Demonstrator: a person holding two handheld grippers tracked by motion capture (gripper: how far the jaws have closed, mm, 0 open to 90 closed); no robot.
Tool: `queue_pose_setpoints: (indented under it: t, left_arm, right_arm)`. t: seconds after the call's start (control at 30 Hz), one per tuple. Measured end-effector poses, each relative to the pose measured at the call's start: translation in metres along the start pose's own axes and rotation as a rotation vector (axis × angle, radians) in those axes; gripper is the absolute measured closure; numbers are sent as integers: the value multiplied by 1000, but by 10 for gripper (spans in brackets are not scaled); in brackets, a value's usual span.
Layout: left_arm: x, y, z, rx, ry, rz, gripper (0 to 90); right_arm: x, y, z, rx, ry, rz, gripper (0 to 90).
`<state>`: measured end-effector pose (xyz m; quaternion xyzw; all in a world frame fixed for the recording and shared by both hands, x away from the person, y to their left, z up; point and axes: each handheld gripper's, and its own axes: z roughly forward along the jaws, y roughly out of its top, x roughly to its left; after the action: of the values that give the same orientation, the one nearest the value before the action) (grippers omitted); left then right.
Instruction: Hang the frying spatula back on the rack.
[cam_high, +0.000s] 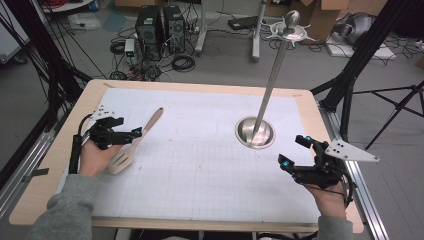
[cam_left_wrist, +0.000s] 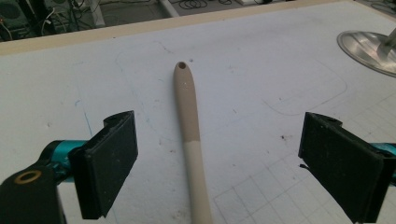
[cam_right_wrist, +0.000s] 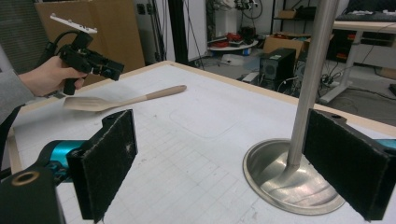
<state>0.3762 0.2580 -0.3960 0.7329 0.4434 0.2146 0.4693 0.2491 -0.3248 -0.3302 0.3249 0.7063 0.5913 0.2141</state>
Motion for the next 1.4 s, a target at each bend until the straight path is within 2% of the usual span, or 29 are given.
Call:
queue_pose_setpoints:
  t: [0.1, 0.33, 0.43, 0.63, 0.73, 0.87, 0.93, 1.07, 1.13, 1.27, 1.4]
  left_arm:
    - [1, 0, 1, 13, 23, 7, 122]
    - [3, -2, 7, 93, 58, 28, 121]
    - [4, -2, 8, 101, 57, 24, 121]
    - [7, -3, 17, 137, 56, -20, 121]
    - [9, -6, 21, 166, 63, -23, 121]
    - [10, -4, 22, 171, 61, -44, 122]
    - [9, -1, 23, 188, 59, -28, 128]
    - [3, 2, 27, 199, 58, -28, 155]
    - [4, 2, 29, 239, 65, -20, 162]
    - [3, 3, 31, 239, 62, -24, 201]
    - [2, 4, 37, 279, 59, -29, 229]
  right_arm:
    - [0, 0, -1, -2, 2, 0, 91]
    - [1, -1, 0, 6, 11, -4, 91]
    - [1, -1, 1, 9, 16, -2, 91]
    - [1, -2, 1, 14, 13, 2, 91]
    - [0, -4, 1, 19, 13, 3, 91]
    - [0, -4, 2, 25, 17, 3, 91]
    - [0, -4, 2, 28, 19, 4, 91]
    - [1, -4, 1, 27, 18, 3, 91]
    - [1, -4, 1, 26, 19, 2, 91]
    - [0, -5, 0, 24, 17, 2, 91]
    - [0, -5, 1, 27, 18, 5, 91]
